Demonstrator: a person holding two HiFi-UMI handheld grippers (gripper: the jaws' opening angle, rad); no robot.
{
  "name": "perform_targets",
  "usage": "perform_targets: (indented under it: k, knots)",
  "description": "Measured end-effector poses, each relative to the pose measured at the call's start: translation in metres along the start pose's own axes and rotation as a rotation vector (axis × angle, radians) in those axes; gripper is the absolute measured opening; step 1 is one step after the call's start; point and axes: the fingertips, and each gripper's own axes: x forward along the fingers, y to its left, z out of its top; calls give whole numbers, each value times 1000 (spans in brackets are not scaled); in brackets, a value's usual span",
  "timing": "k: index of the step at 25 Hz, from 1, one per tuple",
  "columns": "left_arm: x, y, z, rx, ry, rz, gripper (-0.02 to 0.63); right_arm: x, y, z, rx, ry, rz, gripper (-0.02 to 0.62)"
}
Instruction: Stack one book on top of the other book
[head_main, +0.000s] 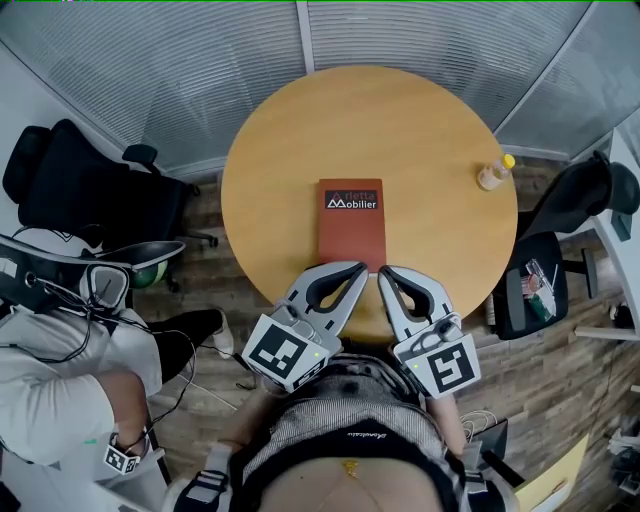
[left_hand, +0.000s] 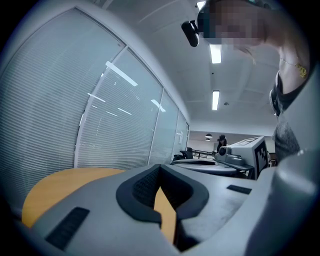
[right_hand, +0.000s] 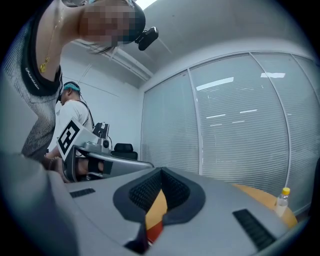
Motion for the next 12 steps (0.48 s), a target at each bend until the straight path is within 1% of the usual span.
perform_targets:
  k: [12]
  knots:
    - [2, 3, -5, 4, 16, 1, 17, 2, -1, -3, -1, 13, -2, 23]
